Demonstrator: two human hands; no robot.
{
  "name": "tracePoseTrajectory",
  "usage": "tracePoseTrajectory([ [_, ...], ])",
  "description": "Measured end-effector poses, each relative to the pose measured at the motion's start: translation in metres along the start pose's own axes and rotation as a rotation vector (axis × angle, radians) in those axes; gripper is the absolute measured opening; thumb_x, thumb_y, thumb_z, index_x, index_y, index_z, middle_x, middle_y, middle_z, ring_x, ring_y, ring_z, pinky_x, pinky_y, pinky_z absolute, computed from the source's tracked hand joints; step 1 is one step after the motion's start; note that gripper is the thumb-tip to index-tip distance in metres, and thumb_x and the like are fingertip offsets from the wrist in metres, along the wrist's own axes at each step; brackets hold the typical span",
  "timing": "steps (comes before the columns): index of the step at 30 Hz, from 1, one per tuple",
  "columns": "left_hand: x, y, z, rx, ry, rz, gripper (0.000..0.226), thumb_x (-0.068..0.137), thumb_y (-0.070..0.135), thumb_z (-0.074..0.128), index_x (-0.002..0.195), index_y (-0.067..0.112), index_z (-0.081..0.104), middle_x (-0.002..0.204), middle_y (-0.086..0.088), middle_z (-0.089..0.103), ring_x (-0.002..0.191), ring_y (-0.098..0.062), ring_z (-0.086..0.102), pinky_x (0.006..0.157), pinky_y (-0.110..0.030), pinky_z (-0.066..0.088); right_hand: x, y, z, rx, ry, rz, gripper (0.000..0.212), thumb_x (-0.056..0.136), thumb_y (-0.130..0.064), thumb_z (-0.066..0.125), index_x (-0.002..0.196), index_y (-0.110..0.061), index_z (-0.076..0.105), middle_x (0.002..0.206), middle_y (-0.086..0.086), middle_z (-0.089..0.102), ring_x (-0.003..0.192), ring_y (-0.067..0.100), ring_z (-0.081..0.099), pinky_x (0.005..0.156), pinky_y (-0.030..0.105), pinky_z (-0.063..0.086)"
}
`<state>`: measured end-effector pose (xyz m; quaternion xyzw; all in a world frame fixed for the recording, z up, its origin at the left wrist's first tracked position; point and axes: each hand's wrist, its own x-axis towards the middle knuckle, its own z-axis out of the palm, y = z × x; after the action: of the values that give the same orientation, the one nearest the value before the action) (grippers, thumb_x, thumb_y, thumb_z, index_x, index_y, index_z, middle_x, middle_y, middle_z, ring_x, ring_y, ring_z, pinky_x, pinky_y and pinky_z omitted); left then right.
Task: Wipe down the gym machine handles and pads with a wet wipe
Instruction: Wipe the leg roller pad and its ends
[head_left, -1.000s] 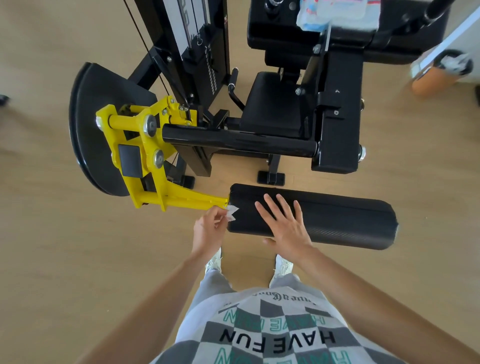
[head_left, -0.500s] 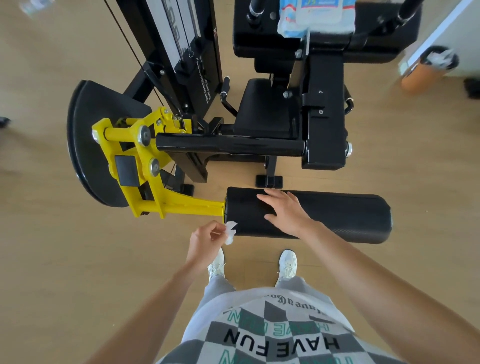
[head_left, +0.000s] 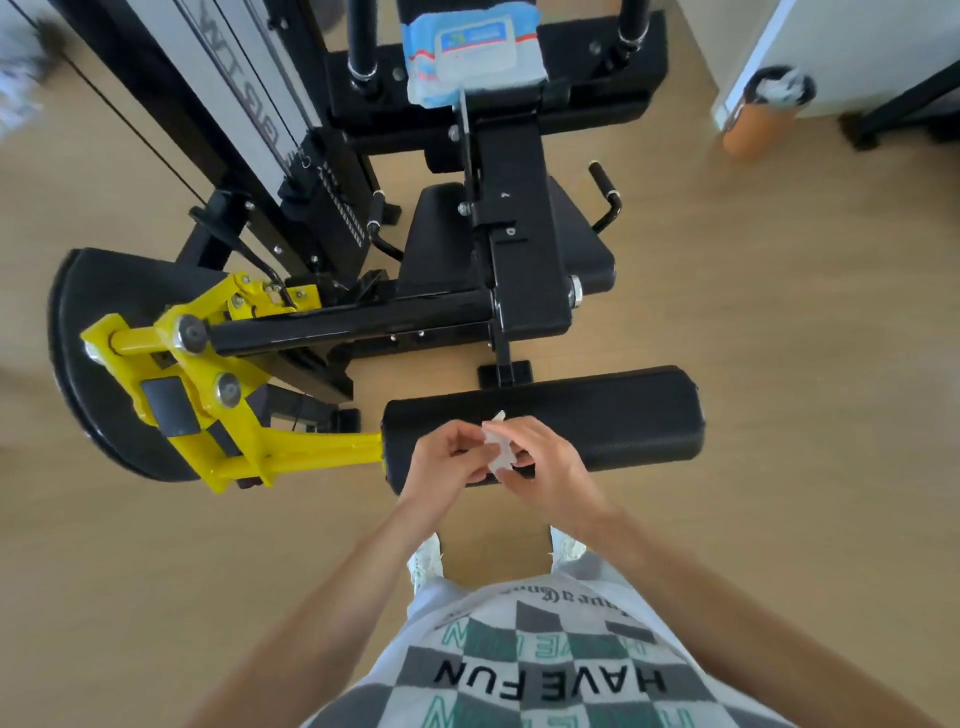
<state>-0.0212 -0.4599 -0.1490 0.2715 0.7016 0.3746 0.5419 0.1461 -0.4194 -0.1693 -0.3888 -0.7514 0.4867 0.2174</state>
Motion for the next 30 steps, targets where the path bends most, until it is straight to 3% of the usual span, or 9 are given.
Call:
tracePoseTrajectory([
  [6, 0.000, 0.013, 0.047, 0.012, -0.084, -0.018, 0.012, 0.093, 0.011, 0.073, 0.105, 0.014, 0.072, 0.094, -0.003, 0.078, 0.089, -0.017, 0.073, 0.080, -0.025, 0.060, -0.023, 0.027, -0.044, 0.045, 0.139, 0.126, 0.020, 0.090, -0.007, 0.073, 0.103, -0.021, 0.073, 0.098, -0.015, 0.070, 0.091, 0.006, 0.068, 0.079, 0.028, 0.059],
  [9, 0.009, 0.010, 0.068, 0.224, -0.053, 0.109, 0.014, 0.093, 0.013, 0.073, 0.103, 0.023, 0.073, 0.097, 0.006, 0.076, 0.094, -0.007, 0.070, 0.083, -0.023, 0.055, -0.036, 0.046, -0.069, 0.061, 0.179, 0.231, 0.020, 0.090, -0.004, 0.070, 0.101, -0.020, 0.073, 0.095, -0.012, 0.072, 0.089, 0.006, 0.068, 0.081, 0.027, 0.058],
  [12, 0.019, 0.007, 0.091, 0.578, -0.013, 0.283, 0.022, 0.093, 0.021, 0.072, 0.113, 0.030, 0.069, 0.114, 0.018, 0.066, 0.108, -0.001, 0.060, 0.089, -0.019, 0.048, -0.052, 0.070, -0.096, 0.071, 0.258, 0.346, 0.023, 0.088, -0.002, 0.066, 0.098, -0.022, 0.071, 0.096, -0.008, 0.071, 0.086, 0.009, 0.068, 0.081, 0.026, 0.057],
  [16, 0.032, 0.005, 0.128, 1.000, -0.087, 0.461, 0.048, 0.095, 0.037, 0.066, 0.141, 0.029, 0.057, 0.148, 0.010, 0.049, 0.137, -0.013, 0.041, 0.113, -0.034, 0.036, -0.068, 0.100, -0.137, 0.009, 0.436, 0.505, 0.023, 0.085, -0.004, 0.067, 0.099, -0.022, 0.070, 0.095, -0.003, 0.070, 0.085, 0.015, 0.067, 0.072, 0.013, 0.046],
  [18, 0.033, 0.003, 0.147, 1.181, -0.157, 0.484, 0.056, 0.097, 0.043, 0.060, 0.150, 0.031, 0.047, 0.159, 0.007, 0.037, 0.147, -0.018, 0.030, 0.118, -0.040, 0.030, -0.070, 0.111, -0.158, -0.006, 0.513, 0.606, 0.021, 0.086, -0.008, 0.067, 0.103, -0.019, 0.071, 0.091, -0.001, 0.070, 0.083, 0.018, 0.066, 0.068, 0.018, 0.046],
  [21, 0.028, -0.003, 0.164, 1.393, -0.202, 0.537, 0.060, 0.101, 0.048, 0.048, 0.157, 0.034, 0.032, 0.167, 0.003, 0.026, 0.153, -0.024, 0.022, 0.120, -0.043, 0.029, -0.060, 0.125, -0.180, -0.025, 0.643, 0.680, 0.021, 0.089, -0.007, 0.064, 0.106, -0.018, 0.070, 0.097, -0.002, 0.070, 0.083, 0.019, 0.065, 0.076, 0.026, 0.046],
  [24, 0.030, -0.009, 0.162, 1.542, -0.227, 0.566, 0.064, 0.103, 0.053, 0.036, 0.162, 0.032, 0.019, 0.171, 0.000, 0.012, 0.156, -0.030, 0.016, 0.121, -0.046, 0.028, -0.040, 0.134, -0.186, -0.012, 0.686, 0.712, 0.026, 0.090, -0.008, 0.062, 0.112, -0.018, 0.072, 0.104, -0.002, 0.071, 0.089, 0.020, 0.066, 0.081, 0.027, 0.046],
  [27, 0.034, -0.013, 0.153, 1.588, -0.283, 0.603, 0.068, 0.104, 0.055, 0.033, 0.163, 0.030, 0.012, 0.172, -0.002, 0.003, 0.157, -0.032, 0.009, 0.123, -0.047, 0.025, -0.025, 0.130, -0.176, 0.004, 0.588, 0.736, 0.028, 0.093, -0.008, 0.057, 0.110, -0.020, 0.076, 0.097, -0.001, 0.071, 0.092, 0.019, 0.064, 0.082, 0.027, 0.047],
  [30, 0.038, -0.014, 0.148, 1.586, -0.313, 0.633, 0.069, 0.104, 0.056, 0.032, 0.163, 0.028, 0.010, 0.173, -0.003, 0.000, 0.158, -0.032, 0.008, 0.122, -0.047, 0.024, -0.024, 0.127, -0.169, -0.005, 0.600, 0.753, 0.030, 0.094, -0.004, 0.055, 0.106, -0.020, 0.078, 0.090, -0.003, 0.070, 0.089, 0.019, 0.062, 0.081, 0.027, 0.046],
])
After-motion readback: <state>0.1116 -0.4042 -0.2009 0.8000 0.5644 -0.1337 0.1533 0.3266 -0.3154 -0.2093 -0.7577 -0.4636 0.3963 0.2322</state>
